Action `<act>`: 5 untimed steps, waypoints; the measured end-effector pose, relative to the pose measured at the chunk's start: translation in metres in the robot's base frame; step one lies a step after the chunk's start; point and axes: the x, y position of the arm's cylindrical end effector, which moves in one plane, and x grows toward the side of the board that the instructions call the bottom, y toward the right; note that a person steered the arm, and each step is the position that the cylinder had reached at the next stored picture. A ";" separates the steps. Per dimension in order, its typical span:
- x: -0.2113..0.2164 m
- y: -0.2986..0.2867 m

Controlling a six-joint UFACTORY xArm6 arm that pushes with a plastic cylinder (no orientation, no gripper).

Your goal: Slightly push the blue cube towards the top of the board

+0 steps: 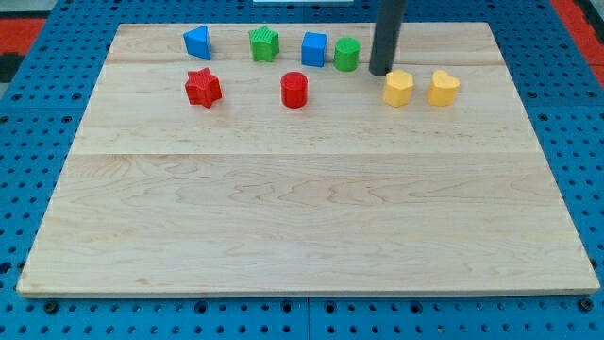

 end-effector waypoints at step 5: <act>-0.015 -0.083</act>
